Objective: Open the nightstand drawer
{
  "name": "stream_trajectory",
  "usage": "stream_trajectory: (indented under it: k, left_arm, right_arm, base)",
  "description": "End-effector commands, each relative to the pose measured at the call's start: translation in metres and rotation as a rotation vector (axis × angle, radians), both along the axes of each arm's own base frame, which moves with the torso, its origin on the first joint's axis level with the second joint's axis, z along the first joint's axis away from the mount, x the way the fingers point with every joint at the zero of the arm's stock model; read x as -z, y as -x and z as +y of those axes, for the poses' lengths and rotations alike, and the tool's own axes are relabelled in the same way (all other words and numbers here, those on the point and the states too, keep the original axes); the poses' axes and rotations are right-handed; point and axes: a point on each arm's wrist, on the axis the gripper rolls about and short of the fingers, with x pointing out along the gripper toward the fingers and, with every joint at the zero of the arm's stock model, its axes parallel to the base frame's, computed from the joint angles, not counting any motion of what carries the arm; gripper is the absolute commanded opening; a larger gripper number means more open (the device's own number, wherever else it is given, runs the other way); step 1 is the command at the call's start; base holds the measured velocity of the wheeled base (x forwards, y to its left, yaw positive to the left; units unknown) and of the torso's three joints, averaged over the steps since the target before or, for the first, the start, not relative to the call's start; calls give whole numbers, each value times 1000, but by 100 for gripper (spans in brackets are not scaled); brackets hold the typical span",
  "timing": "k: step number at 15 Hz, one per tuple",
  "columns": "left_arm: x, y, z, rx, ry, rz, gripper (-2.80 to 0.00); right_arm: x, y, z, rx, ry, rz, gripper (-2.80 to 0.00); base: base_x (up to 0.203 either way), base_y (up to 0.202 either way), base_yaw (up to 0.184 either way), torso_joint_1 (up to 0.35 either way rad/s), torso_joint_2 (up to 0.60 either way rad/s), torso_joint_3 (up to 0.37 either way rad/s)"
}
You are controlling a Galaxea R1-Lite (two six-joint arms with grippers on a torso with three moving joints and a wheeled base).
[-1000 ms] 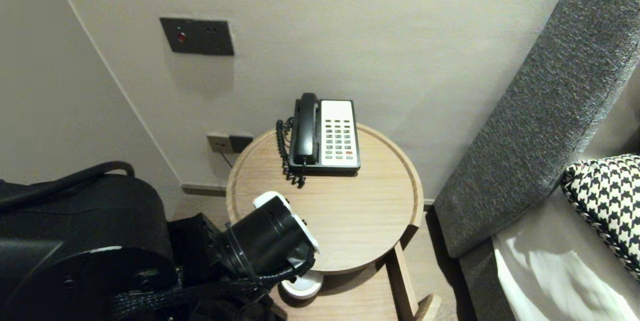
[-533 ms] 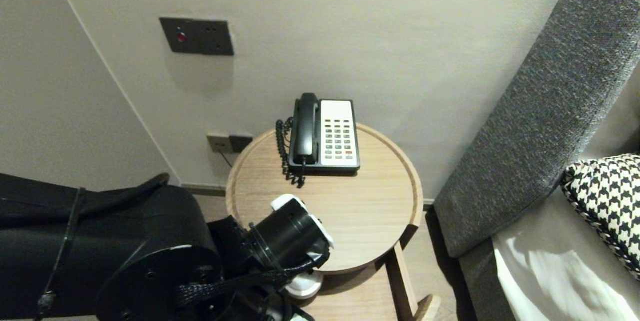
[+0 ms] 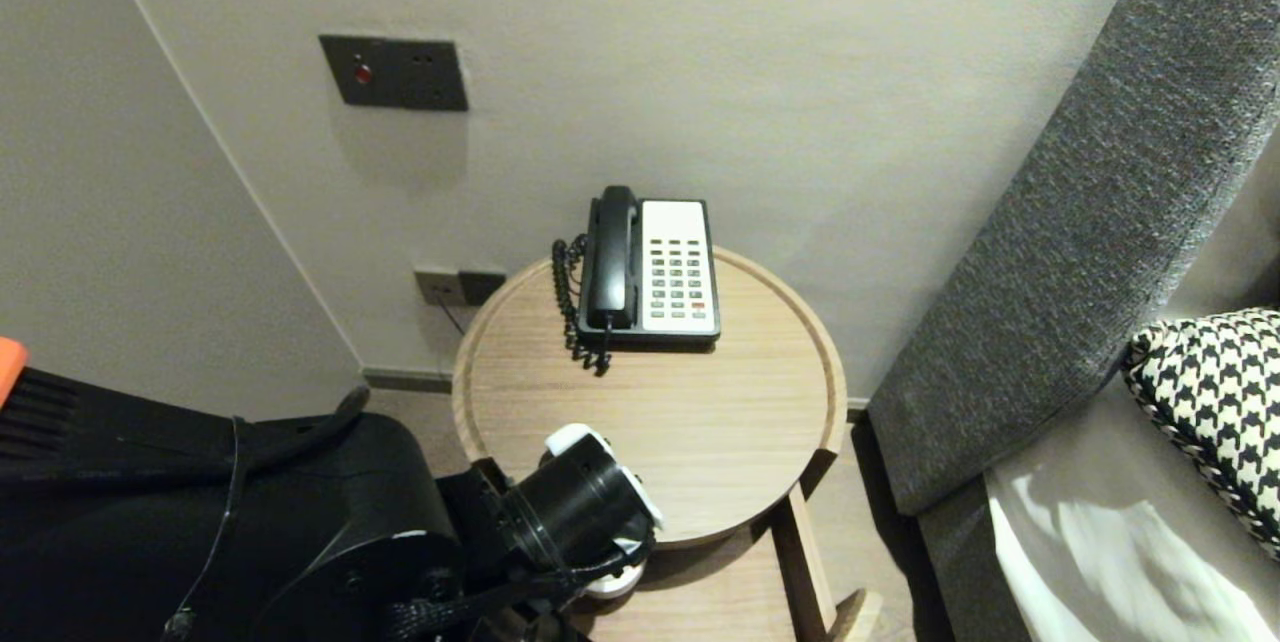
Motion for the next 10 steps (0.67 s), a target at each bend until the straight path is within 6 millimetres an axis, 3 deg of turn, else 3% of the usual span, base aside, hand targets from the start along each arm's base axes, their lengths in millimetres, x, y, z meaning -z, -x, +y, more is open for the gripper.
stream_trajectory:
  k: [1, 10]
  left_arm:
    - [2, 4, 6, -1, -11, 9, -280]
    - [8, 21, 12, 26, -33, 31, -280]
  right_arm:
    - [11, -3, 0, 0, 0, 39, -280]
    - [11, -3, 0, 0, 0, 39, -280]
  base:
    - [0, 0, 0, 0, 0, 0]
    - [0, 0, 0, 0, 0, 0]
